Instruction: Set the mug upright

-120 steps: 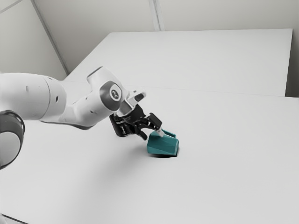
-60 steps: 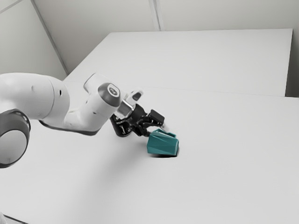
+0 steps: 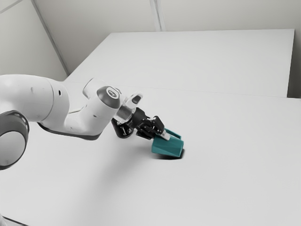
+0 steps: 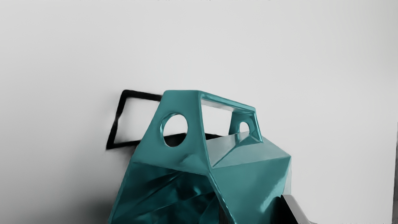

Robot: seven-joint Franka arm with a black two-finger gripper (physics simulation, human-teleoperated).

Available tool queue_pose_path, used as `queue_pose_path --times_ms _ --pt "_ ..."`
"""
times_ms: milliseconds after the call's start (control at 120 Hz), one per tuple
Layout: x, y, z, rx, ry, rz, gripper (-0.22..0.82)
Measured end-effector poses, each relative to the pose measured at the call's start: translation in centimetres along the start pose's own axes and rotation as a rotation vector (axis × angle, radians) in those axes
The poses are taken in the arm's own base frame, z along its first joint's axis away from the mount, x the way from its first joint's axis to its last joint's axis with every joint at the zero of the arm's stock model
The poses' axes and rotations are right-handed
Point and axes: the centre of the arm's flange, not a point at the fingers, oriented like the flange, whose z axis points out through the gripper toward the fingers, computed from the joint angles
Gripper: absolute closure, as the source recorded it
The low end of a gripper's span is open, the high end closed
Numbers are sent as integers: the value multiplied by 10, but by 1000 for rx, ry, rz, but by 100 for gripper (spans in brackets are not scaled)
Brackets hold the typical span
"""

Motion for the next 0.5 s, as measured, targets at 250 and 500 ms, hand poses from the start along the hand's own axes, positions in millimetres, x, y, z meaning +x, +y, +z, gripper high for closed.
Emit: queue_pose_path --times_ms 250,500 --pt "2 19 -15 -29 25 35 74" --pt "-5 22 -28 73 -9 88 77"
